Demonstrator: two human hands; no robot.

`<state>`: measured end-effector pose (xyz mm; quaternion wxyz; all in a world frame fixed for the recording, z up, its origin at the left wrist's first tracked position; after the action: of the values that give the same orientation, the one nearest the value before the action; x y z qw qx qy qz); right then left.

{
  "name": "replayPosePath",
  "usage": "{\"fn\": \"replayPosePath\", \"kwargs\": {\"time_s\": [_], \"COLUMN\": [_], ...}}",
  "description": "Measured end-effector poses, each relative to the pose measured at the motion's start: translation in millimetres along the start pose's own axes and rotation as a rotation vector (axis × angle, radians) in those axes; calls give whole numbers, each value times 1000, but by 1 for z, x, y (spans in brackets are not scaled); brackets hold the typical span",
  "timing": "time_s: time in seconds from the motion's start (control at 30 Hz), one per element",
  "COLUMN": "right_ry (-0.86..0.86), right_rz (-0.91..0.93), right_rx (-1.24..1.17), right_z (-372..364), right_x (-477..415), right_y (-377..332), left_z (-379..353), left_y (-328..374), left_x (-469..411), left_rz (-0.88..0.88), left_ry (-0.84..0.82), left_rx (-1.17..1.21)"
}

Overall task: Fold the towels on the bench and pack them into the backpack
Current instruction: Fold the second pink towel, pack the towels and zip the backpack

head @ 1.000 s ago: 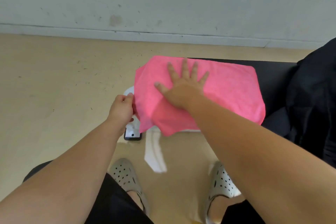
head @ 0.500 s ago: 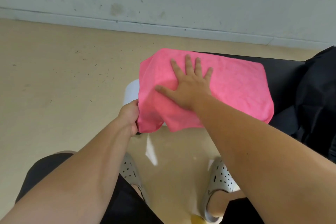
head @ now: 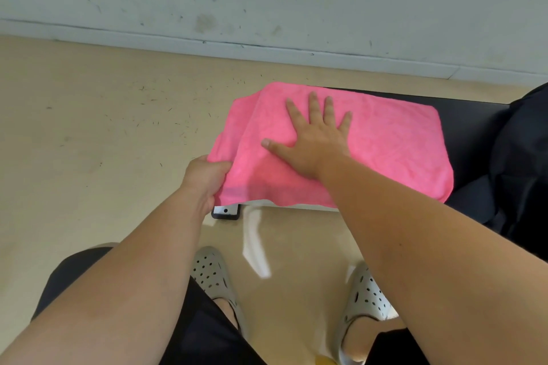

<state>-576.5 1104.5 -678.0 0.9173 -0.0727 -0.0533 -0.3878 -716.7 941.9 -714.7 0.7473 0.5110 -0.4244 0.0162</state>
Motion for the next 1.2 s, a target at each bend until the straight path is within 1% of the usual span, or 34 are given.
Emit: {"fn": "replayPosePath", "kwargs": {"time_s": [0.1, 0.17, 0.27, 0.33, 0.43, 0.5, 0.53, 0.57, 0.6, 0.63, 0.67, 0.7, 0.73, 0.77, 0.87, 0.9, 0.97, 1.03, 1.07, 1.13, 1.2], "right_ry": [-2, -7, -11, -24, -45, 34, 117, 203, 261, 267, 226, 139, 40, -42, -196, -202, -140, -70, -56, -35, 23], "right_rz": [0, 0, 7, 7, -33, -55, -25, 44, 145, 257, 348, 389, 401, 409, 416, 405, 346, 282, 267, 211, 117], "right_rx": [3, 5, 5, 12, -15, -77, -104, -150, -233, -343, -439, -488, -486, -430, -116, -15, 103, 144, 120, -67, -359], "right_z": [-1, -2, 0, 1, 3, 13, 19, 26, 36, 46, 54, 61, 66, 67, 55, 49, 44, 44, 45, 45, 49], "right_x": [0, 0, 1, 0, -2, -5, -8, -12, -15, -18, -21, -24, -25, -28, -33, -34, -33, -29, -28, -29, -31], "right_y": [-1, -1, 0, 0, -1, -6, -11, -19, -30, -41, -51, -61, -68, -73, -79, -81, -87, -91, -92, -87, -78], "left_z": [11, 21, 34, 37, 29, 18, 12, 5, -1, -7, -12, -16, -18, -19, -20, -20, -20, -18, -16, -14, -13], "left_y": [10, 16, 21, 25, 32, 34, 32, 28, 21, 15, 8, 3, 0, -1, -5, -6, -9, -12, -12, -10, -5], "left_x": [-4, -9, -17, -14, 3, 21, 28, 35, 40, 43, 45, 47, 48, 47, 48, 48, 50, 52, 52, 54, 59], "left_rz": [4, -22, -162, -260, -483, -664, -736, -787, -826, -885, -968, -1045, -1098, -1123, -1205, -1226, -1259, -1269, -1245, -1109, -950], "left_ry": [44, 116, 308, 356, 335, 259, 203, 136, 67, 18, 2, 6, 16, 15, 15, 23, 55, 98, 117, 155, 177], "left_rx": [49, 88, -30, -66, -166, -251, -292, -321, -350, -403, -483, -573, -631, -646, -646, -656, -658, -638, -630, -614, -567]}}
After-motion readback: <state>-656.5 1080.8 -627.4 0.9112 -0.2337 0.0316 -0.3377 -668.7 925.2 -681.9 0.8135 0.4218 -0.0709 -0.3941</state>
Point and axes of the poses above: each hand's wrist, its own x-axis away from the middle knuckle, its own z-axis out of the back of the hand, y = z × x, the point moved 1 cm from there along -x, towards the middle knuckle, and after that the axes turned 3 degrees about z, right-handed, at the moved point
